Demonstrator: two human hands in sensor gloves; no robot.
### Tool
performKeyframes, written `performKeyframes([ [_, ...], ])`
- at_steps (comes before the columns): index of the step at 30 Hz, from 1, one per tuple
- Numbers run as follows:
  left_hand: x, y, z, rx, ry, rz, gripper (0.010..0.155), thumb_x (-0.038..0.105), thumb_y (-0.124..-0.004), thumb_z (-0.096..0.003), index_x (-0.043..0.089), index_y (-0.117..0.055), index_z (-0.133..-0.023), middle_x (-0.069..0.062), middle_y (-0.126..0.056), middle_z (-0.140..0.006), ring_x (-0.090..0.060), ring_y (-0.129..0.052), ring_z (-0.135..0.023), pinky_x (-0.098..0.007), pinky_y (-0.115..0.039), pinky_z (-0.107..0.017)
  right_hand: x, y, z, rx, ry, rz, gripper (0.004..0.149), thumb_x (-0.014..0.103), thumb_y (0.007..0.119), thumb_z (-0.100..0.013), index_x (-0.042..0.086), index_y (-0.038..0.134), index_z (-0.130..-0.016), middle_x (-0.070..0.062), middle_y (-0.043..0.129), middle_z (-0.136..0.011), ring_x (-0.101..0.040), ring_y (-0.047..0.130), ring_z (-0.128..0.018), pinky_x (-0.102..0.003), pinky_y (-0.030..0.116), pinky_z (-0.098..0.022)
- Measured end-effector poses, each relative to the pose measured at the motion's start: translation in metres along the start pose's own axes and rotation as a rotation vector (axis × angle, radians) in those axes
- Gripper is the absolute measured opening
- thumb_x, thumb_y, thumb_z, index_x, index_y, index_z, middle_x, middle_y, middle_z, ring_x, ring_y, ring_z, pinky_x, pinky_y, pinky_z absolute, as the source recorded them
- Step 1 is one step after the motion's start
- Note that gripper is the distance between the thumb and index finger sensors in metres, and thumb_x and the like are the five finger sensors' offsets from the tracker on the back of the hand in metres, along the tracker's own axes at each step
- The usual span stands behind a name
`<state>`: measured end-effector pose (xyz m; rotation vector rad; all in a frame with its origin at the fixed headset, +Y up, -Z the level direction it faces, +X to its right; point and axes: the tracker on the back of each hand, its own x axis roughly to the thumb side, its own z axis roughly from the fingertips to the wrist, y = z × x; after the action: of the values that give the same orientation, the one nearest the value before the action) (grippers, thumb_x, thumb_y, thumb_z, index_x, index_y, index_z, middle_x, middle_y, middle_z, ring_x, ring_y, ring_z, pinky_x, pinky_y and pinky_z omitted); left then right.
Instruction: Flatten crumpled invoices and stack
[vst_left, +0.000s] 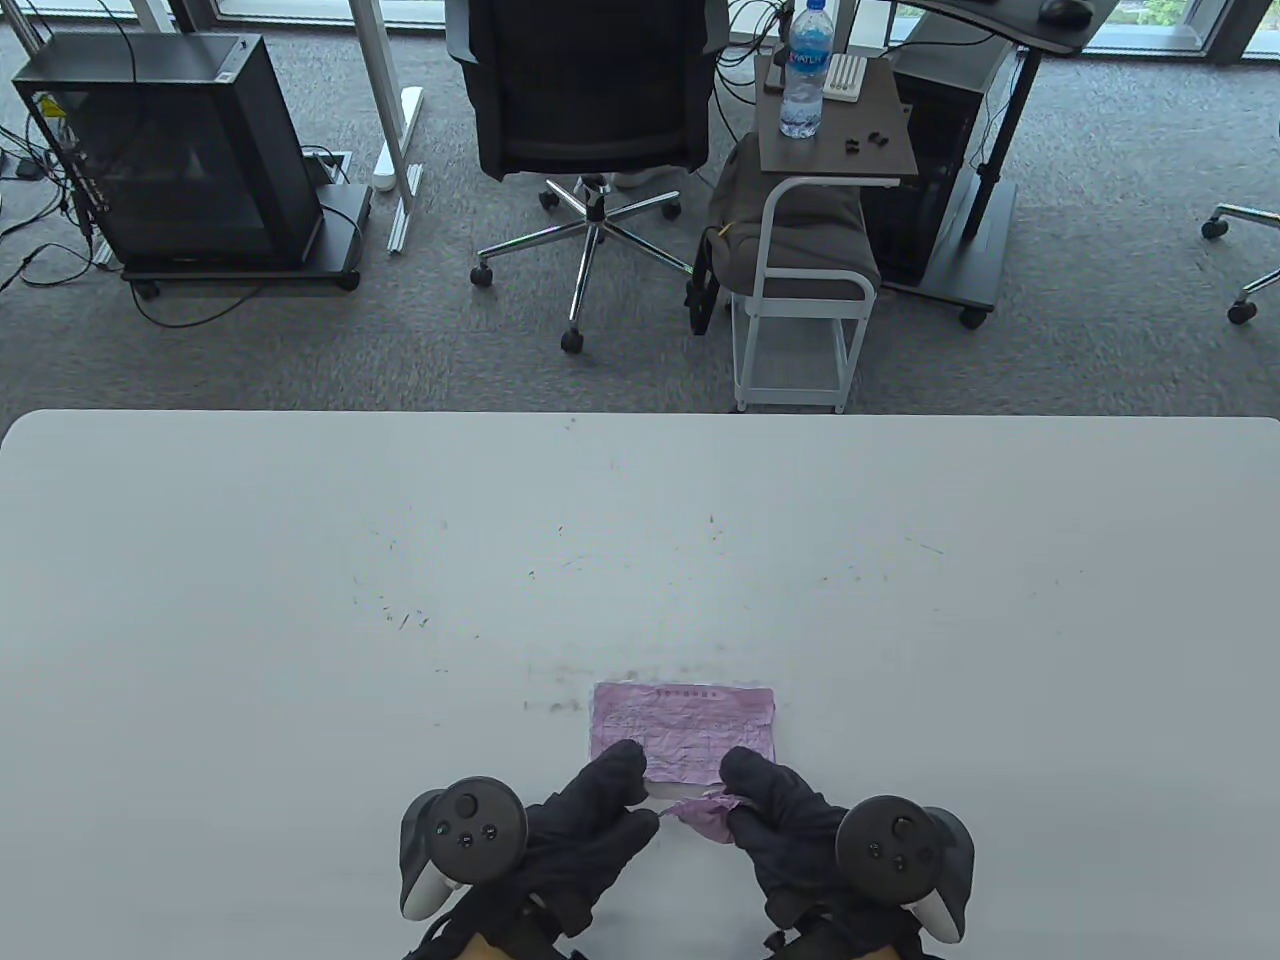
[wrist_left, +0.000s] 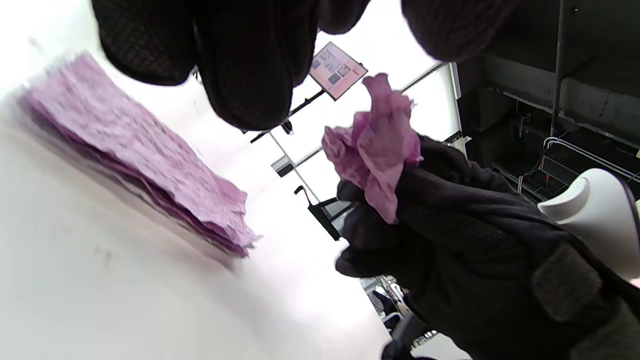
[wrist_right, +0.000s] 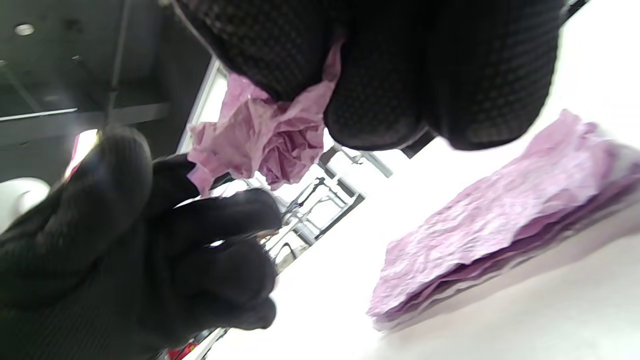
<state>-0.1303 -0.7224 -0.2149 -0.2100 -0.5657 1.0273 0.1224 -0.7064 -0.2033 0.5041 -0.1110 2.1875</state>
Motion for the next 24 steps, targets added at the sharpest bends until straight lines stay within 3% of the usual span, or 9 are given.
performKeyframes([
  [2, 0.001, -0.006, -0.002, -0.057, 0.004, 0.016, 0.082, 0.052, -0.073, -0.0556, 0.006, -0.036, -0.113, -0.027, -0.058, -0.104, -0.039, -0.090, -0.078, -0.058, -0.074, -0.058, 0.010, 0.006, 0.000, 0.032, -0.075, 0.023, 0.050, 0.019, 0.084, -0.047, 0.010, 0.065, -0.092, -0.020, 0.084, -0.079, -0.026, 0.094, -0.051, -0.046, 0.089, -0.039],
  [7, 0.004, -0.006, -0.004, -0.026, 0.002, -0.004, 0.059, 0.029, -0.082, -0.0552, 0.008, -0.060, -0.106, -0.016, -0.082, -0.087, -0.024, -0.101, -0.054, -0.052, -0.082, -0.051, 0.020, 0.014, 0.000, 0.040, -0.134, 0.156, 0.043, 0.027, 0.082, -0.048, 0.014, 0.070, -0.088, -0.015, 0.088, -0.071, -0.019, 0.095, -0.043, -0.042, 0.091, -0.035],
  [11, 0.005, -0.001, -0.004, 0.012, 0.009, -0.100, 0.055, 0.019, -0.084, -0.0534, 0.009, -0.064, -0.104, -0.014, -0.082, -0.086, -0.021, -0.101, -0.052, -0.052, -0.082, -0.053, 0.008, 0.008, -0.001, -0.030, -0.050, 0.001, 0.042, 0.026, 0.079, -0.050, 0.011, 0.070, -0.088, -0.018, 0.090, -0.070, -0.021, 0.097, -0.041, -0.043, 0.091, -0.032],
  [16, 0.005, 0.000, -0.003, 0.014, 0.021, -0.098, 0.054, 0.017, -0.084, -0.0528, 0.008, -0.066, -0.103, -0.016, -0.083, -0.084, -0.021, -0.101, -0.049, -0.052, -0.083, -0.052, -0.005, 0.001, 0.001, -0.059, 0.024, -0.110, 0.041, 0.019, 0.077, -0.050, 0.009, 0.068, -0.089, -0.024, 0.089, -0.074, -0.025, 0.100, -0.044, -0.045, 0.093, -0.033],
  [18, 0.004, 0.001, -0.002, 0.014, 0.023, -0.096, 0.052, 0.018, -0.083, -0.0537, 0.008, -0.067, -0.103, -0.016, -0.083, -0.084, -0.021, -0.101, -0.048, -0.052, -0.083, -0.051, -0.007, 0.000, 0.000, -0.049, 0.030, -0.172, 0.043, 0.015, 0.078, -0.049, 0.008, 0.067, -0.090, -0.025, 0.087, -0.077, -0.028, 0.099, -0.048, -0.047, 0.092, -0.036],
  [20, 0.002, 0.004, 0.000, 0.046, 0.024, -0.060, 0.049, 0.023, -0.074, -0.0581, 0.009, -0.065, -0.104, -0.014, -0.082, -0.084, -0.023, -0.100, -0.052, -0.053, -0.081, -0.053, -0.007, -0.001, 0.000, -0.052, 0.019, -0.167, 0.046, 0.013, 0.079, -0.048, 0.009, 0.065, -0.092, -0.024, 0.085, -0.080, -0.029, 0.097, -0.052, -0.049, 0.090, -0.039],
  [24, -0.004, 0.002, 0.000, 0.002, -0.002, 0.154, 0.070, 0.052, -0.067, -0.0583, 0.008, -0.051, -0.111, -0.023, -0.067, -0.100, -0.036, -0.092, -0.074, -0.059, -0.074, -0.059, 0.001, 0.002, 0.000, -0.036, -0.047, -0.034, 0.048, 0.018, 0.084, -0.046, 0.011, 0.065, -0.091, -0.019, 0.085, -0.078, -0.026, 0.095, -0.051, -0.047, 0.089, -0.040],
])
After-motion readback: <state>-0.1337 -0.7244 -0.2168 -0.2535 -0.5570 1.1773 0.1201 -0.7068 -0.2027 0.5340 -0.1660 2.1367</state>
